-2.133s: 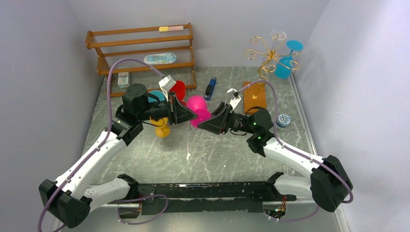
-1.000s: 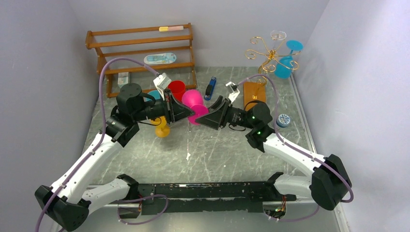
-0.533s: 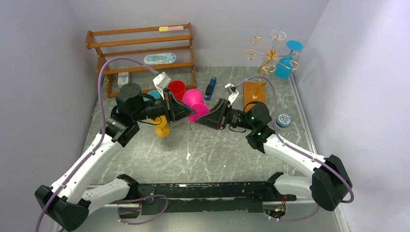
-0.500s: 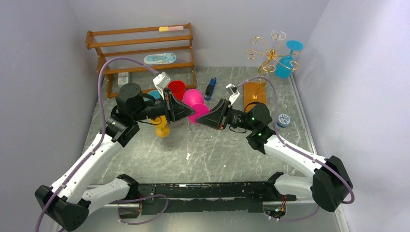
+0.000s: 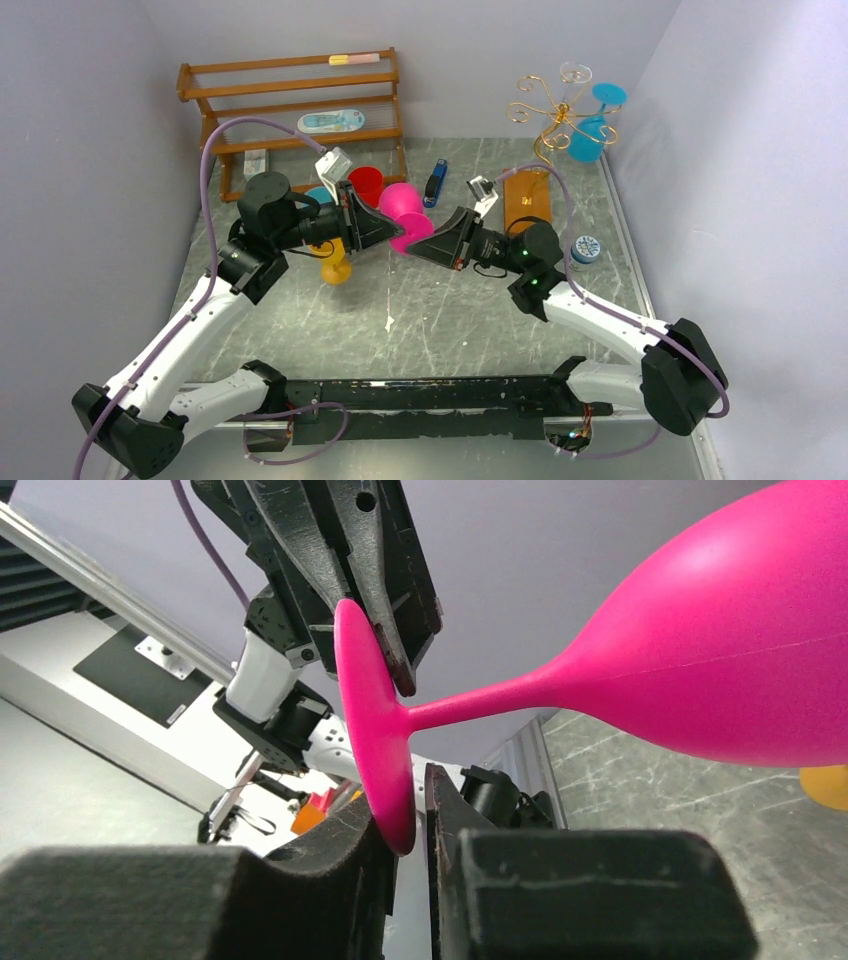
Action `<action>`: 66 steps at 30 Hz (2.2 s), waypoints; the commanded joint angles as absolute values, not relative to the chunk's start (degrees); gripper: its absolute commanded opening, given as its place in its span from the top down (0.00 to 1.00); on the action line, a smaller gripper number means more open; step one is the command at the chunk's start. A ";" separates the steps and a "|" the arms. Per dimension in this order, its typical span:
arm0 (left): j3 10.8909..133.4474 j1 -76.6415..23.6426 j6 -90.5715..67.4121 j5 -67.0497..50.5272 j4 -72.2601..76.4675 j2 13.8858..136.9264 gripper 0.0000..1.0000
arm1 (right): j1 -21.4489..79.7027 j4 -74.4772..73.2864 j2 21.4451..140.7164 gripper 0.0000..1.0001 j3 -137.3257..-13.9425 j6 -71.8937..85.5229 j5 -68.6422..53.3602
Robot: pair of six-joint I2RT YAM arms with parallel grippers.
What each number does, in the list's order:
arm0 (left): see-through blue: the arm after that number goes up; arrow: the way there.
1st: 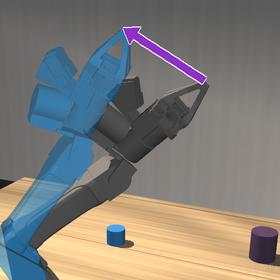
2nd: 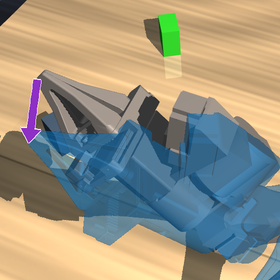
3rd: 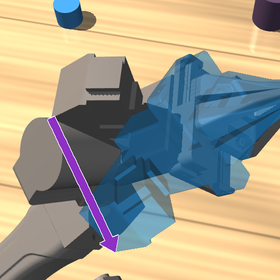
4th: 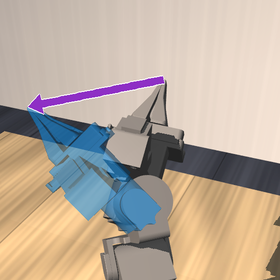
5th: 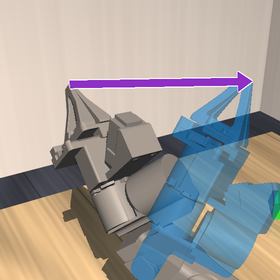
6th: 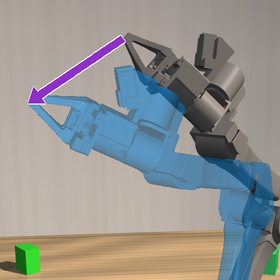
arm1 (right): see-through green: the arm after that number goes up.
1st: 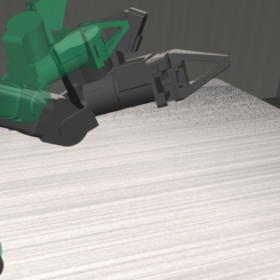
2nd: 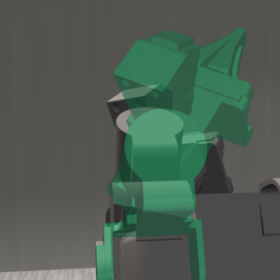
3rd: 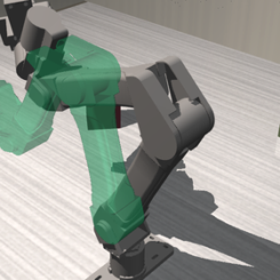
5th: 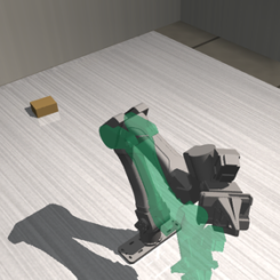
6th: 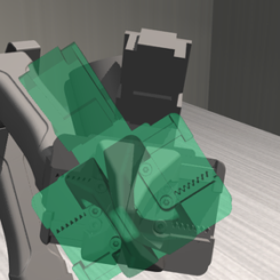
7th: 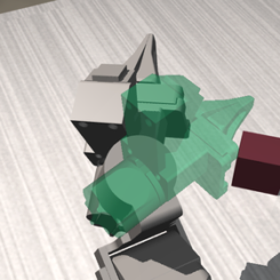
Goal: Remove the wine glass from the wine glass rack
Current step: Place the wine glass at the center of the board.
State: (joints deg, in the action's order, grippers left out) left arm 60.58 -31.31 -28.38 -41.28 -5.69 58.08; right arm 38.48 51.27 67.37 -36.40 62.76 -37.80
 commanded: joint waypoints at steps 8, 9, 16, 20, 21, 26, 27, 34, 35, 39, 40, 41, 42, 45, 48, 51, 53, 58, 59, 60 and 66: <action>59.90 -31.38 -29.31 -43.97 -3.08 56.89 0.95 | 38.58 51.29 63.67 0.75 -35.99 61.57 -34.02; 59.77 -31.38 -29.32 -44.09 -3.00 56.81 0.95 | 38.58 50.66 63.37 0.75 -36.13 61.05 -33.73; 59.28 -31.31 -29.65 -43.68 -2.93 56.76 0.95 | 38.58 49.53 64.12 0.91 -37.14 60.28 -34.77; 59.24 -31.38 -29.55 -43.55 -2.90 56.82 0.95 | 38.70 51.22 65.42 0.91 -37.38 61.15 -37.06; 59.19 -31.38 -29.67 -43.51 -2.74 56.94 0.95 | 38.72 51.52 65.70 0.90 -37.64 61.17 -37.76; 58.71 -31.37 -30.18 -43.68 -1.78 57.62 0.95 | 38.75 50.66 66.39 0.90 -38.62 60.20 -40.03; 58.69 -31.38 -30.16 -43.73 -1.64 57.73 0.95 | 38.78 50.43 66.38 0.91 -38.60 60.02 -40.16; 58.67 -31.38 -30.04 -43.16 -1.76 57.74 0.95 | 38.76 49.30 65.88 1.00 -38.16 58.55 -39.53; 58.75 -31.38 -30.06 -43.08 -1.76 57.74 0.95 | 38.76 49.31 65.77 1.00 -38.03 58.32 -39.28; 58.89 -31.37 -30.10 -42.98 -2.17 57.92 0.95 | 38.77 49.06 65.25 1.00 -37.65 56.22 -39.11; 58.96 -31.33 -30.16 -43.17 -2.19 57.92 0.93 | 38.76 48.97 65.00 1.00 -37.58 55.60 -39.18; 59.02 -31.37 -30.15 -43.34 -2.15 58.00 0.87 | 38.76 49.11 64.83 1.00 -37.47 54.85 -39.43; 59.14 -31.37 -30.04 -43.29 -2.35 57.96 0.78 | 38.76 49.35 64.83 1.00 -37.30 54.01 -40.02; 60.59 -31.37 -28.67 -42.33 -4.01 57.59 0.50 | 38.81 49.38 65.04 1.00 -36.40 49.50 -41.75; 61.73 -31.38 -26.94 -40.37 -6.84 57.01 0.28 | 38.83 47.44 63.93 1.00 -35.76 44.46 -42.58; 62.75 -31.33 -24.53 -37.73 -11.11 56.74 0.18 | 38.85 41.95 61.39 1.00 -35.42 36.34 -42.07; 63.40 -31.33 -23.19 -35.63 -13.91 56.50 0.13 | 38.93 36.19 59.45 1.00 -35.69 29.36 -41.38; 64.80 -31.37 -21.25 -29.90 -17.63 55.50 0.04 | 39.26 25.62 54.57 1.00 -34.39 11.08 -36.81; 64.93 -31.38 -21.27 -29.24 -17.66 55.38 0.03 | 39.42 25.11 53.74 1.00 -33.50 7.86 -36.62; 64.91 -31.38 -21.31 -28.76 -17.52 55.32 0.03 | 39.61 24.42 52.98 1.00 -32.40 4.66 -36.82; 64.78 -31.37 -21.83 -27.13 -17.05 55.62 0.04 | 43.20 15.12 51.50 1.00 -31.00 -15.77 -34.17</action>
State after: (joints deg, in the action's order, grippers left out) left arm 63.33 -31.22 -22.68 -30.02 -16.03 55.99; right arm 40.23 23.22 52.49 -32.16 3.16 -37.45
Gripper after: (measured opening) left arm 0.963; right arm 0.047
